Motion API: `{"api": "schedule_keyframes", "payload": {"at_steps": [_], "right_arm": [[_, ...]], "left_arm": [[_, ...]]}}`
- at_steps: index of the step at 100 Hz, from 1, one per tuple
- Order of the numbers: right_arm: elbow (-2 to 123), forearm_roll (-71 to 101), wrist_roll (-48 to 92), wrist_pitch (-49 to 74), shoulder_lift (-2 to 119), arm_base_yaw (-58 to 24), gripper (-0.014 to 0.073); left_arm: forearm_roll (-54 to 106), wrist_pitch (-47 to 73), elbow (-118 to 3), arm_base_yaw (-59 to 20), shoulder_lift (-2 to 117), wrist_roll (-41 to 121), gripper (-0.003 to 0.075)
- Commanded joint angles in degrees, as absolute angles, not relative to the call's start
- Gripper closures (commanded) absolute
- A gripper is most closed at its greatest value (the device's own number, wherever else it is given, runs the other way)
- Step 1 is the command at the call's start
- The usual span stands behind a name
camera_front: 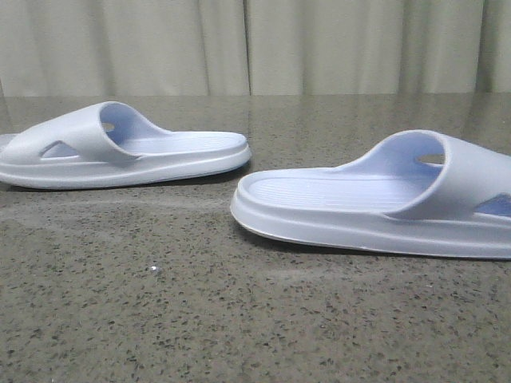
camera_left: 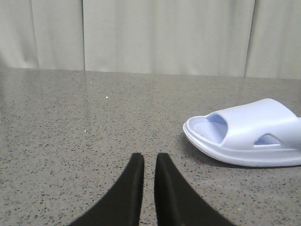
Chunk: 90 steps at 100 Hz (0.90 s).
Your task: Insert blue slippers together front up
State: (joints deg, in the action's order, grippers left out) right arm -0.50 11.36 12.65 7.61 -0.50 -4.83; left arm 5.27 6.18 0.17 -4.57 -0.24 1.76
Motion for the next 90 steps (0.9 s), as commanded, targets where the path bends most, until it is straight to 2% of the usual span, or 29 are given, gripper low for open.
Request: {"api": "schedule_keyframes", "payload": {"at_steps": [1, 43, 57, 68, 90], "right_arm": [[-1.8, 15.8, 12.8, 0.3, -1.8, -4.6, 0.0673], [0.2, 36.4, 12.8, -6.8, -1.8, -4.6, 0.0673], [5.5, 36.4, 13.2, -3.0, -0.1, -4.6, 0.0670], [11.6, 35.8, 16.3, 2.4, 7.3, -4.6, 0.0670], [24.3, 33.3, 16.5, 14.6, 27.9, -3.7, 0.0671]], "left_arm": [[8.8, 1.5, 0.7, -4.5, -1.9, 1.2, 0.0705], [38.1, -5.3, -0.9, -4.5, -1.9, 1.2, 0.0705], [37.5, -3.7, -5.6, -4.5, -0.3, 1.2, 0.0705], [30.5, 0.0, -11.9, -4.5, 5.6, 1.2, 0.0705], [16.1, 19.4, -28.1, -4.5, 23.3, 1.2, 0.0705]]}}
